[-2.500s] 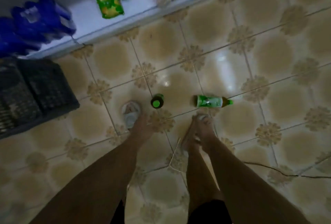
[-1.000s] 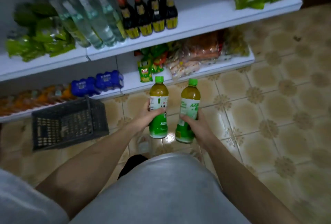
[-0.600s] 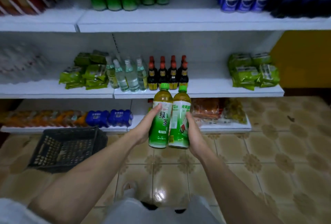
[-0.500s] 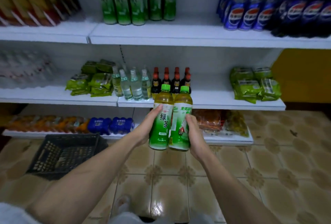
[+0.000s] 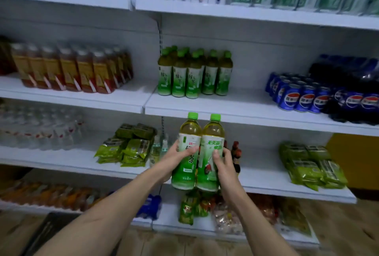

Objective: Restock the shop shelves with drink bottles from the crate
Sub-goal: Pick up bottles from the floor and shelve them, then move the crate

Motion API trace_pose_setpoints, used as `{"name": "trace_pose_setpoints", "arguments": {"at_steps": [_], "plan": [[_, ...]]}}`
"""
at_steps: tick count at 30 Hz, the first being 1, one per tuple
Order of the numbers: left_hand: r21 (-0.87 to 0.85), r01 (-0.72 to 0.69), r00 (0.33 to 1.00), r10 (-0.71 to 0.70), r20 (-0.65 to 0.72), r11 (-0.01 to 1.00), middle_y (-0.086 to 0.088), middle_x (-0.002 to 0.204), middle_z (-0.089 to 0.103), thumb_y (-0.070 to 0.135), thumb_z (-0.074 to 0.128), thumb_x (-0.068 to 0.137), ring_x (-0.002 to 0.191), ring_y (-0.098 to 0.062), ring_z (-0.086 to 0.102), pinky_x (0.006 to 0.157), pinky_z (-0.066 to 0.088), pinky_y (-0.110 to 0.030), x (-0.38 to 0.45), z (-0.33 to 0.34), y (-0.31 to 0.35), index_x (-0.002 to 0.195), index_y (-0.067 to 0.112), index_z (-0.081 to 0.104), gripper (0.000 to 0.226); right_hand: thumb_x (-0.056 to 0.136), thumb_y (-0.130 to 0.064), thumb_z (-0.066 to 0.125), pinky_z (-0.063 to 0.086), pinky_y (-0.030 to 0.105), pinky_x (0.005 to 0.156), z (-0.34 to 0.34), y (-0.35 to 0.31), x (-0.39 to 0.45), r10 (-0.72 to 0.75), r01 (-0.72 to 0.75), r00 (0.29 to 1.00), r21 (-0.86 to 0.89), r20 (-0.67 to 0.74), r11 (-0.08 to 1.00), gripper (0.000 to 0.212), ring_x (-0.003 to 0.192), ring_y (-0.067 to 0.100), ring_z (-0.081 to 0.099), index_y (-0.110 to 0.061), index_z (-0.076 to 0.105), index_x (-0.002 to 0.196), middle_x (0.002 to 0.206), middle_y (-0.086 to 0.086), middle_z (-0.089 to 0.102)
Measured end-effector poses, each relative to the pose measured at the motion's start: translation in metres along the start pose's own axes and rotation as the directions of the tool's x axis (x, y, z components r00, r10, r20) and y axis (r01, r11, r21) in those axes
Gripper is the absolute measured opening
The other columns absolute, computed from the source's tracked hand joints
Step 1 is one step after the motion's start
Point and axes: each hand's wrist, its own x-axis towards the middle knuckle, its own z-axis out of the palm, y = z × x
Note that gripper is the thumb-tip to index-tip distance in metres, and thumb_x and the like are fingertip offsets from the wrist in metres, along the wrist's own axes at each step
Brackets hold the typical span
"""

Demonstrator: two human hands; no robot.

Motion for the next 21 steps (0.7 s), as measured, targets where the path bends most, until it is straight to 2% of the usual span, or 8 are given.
{"name": "trace_pose_setpoints", "arguments": {"at_steps": [2, 5, 9, 10, 12, 16, 18, 21], "plan": [[0.043, -0.055, 0.998, 0.055, -0.004, 0.998, -0.008, 0.117, 0.073, 0.043, 0.094, 0.053, 0.105, -0.027, 0.072, 0.096, 0.055, -0.052, 0.01, -0.019, 0.026, 0.134, 0.019, 0.049, 0.095, 0.093, -0.046, 0.055, 0.06, 0.038, 0.08, 0.021, -0.018, 0.017, -0.058, 0.058, 0.998, 0.022, 0.018, 0.998, 0.047, 0.104, 0.017, 0.071, -0.023, 0.046, 0.132, 0.123, 0.005, 0.066], [0.083, -0.114, 0.993, 0.115, -0.009, 0.99, -0.009, 0.12, 0.07, 0.049, 0.095, 0.051, 0.106, -0.027, 0.071, 0.095, 0.055, -0.054, 0.025, -0.047, 0.059, 0.132, 0.023, 0.047, 0.098, 0.093, -0.045, 0.059, 0.06, 0.036, 0.079, 0.049, -0.039, 0.037, -0.121, 0.12, 0.992, 0.036, 0.03, 0.992, 0.044, 0.103, 0.013, 0.071, -0.026, 0.046, 0.13, 0.123, 0.0, 0.066], [0.126, -0.198, 0.98, 0.201, -0.008, 0.972, -0.009, 0.116, 0.072, 0.041, 0.094, 0.059, 0.103, -0.027, 0.072, 0.093, 0.056, -0.054, 0.05, -0.065, 0.096, 0.122, 0.023, 0.051, 0.078, 0.083, -0.045, 0.069, 0.06, 0.036, 0.083, 0.069, -0.067, 0.064, -0.18, 0.18, 0.984, 0.003, 0.006, 0.984, 0.054, 0.103, 0.01, 0.071, -0.026, 0.049, 0.13, 0.122, -0.002, 0.067], [0.151, -0.22, 0.974, 0.225, -0.021, 0.964, -0.007, 0.113, 0.072, 0.038, 0.093, 0.062, 0.102, -0.025, 0.072, 0.093, 0.056, -0.053, 0.057, -0.065, 0.102, 0.12, 0.022, 0.053, 0.072, 0.085, -0.041, 0.071, 0.06, 0.031, 0.082, 0.07, -0.073, 0.071, -0.195, 0.195, 0.981, -0.024, -0.009, 0.98, 0.051, 0.101, 0.007, 0.07, -0.025, 0.05, 0.129, 0.121, -0.001, 0.068], [0.197, -0.257, 0.961, 0.271, -0.05, 0.946, -0.003, 0.111, 0.074, 0.032, 0.091, 0.068, 0.1, -0.02, 0.072, 0.092, 0.057, -0.049, 0.074, -0.063, 0.112, 0.119, 0.021, 0.058, 0.061, 0.09, -0.031, 0.071, 0.057, 0.02, 0.072, 0.067, -0.082, 0.086, -0.232, 0.23, 0.972, -0.069, -0.036, 0.971, 0.044, 0.093, -0.001, 0.07, -0.022, 0.052, 0.128, 0.118, -0.002, 0.068], [0.226, -0.303, 0.936, 0.334, -0.109, 0.926, -0.001, 0.111, 0.073, 0.026, 0.088, 0.074, 0.098, -0.015, 0.071, 0.088, 0.059, -0.037, 0.106, -0.044, 0.124, 0.114, 0.022, 0.062, 0.048, 0.091, -0.022, 0.071, 0.053, 0.014, 0.062, 0.051, -0.1, 0.117, -0.275, 0.263, 0.957, -0.135, -0.088, 0.955, 0.04, 0.082, -0.005, 0.07, -0.018, 0.052, 0.127, 0.111, -0.001, 0.069], [0.235, -0.333, 0.921, 0.368, -0.125, 0.913, -0.001, 0.113, 0.072, 0.022, 0.087, 0.074, 0.1, -0.013, 0.07, 0.087, 0.058, -0.032, 0.127, -0.027, 0.13, 0.118, 0.019, 0.061, 0.051, 0.09, -0.019, 0.072, 0.054, 0.014, 0.061, 0.035, -0.108, 0.139, -0.293, 0.278, 0.952, -0.152, -0.093, 0.949, 0.04, 0.081, -0.002, 0.071, -0.015, 0.053, 0.125, 0.111, 0.002, 0.07], [0.25, -0.36, 0.904, 0.402, -0.144, 0.899, 0.001, 0.119, 0.067, 0.02, 0.089, 0.072, 0.108, -0.012, 0.065, 0.091, 0.055, -0.029, 0.16, -0.009, 0.139, 0.131, 0.016, 0.05, 0.07, 0.088, -0.019, 0.075, 0.055, 0.017, 0.072, 0.013, -0.119, 0.169, -0.335, 0.315, 0.938, -0.184, -0.093, 0.931, 0.047, 0.096, 0.001, 0.068, -0.017, 0.053, 0.129, 0.115, -0.003, 0.069]]}}
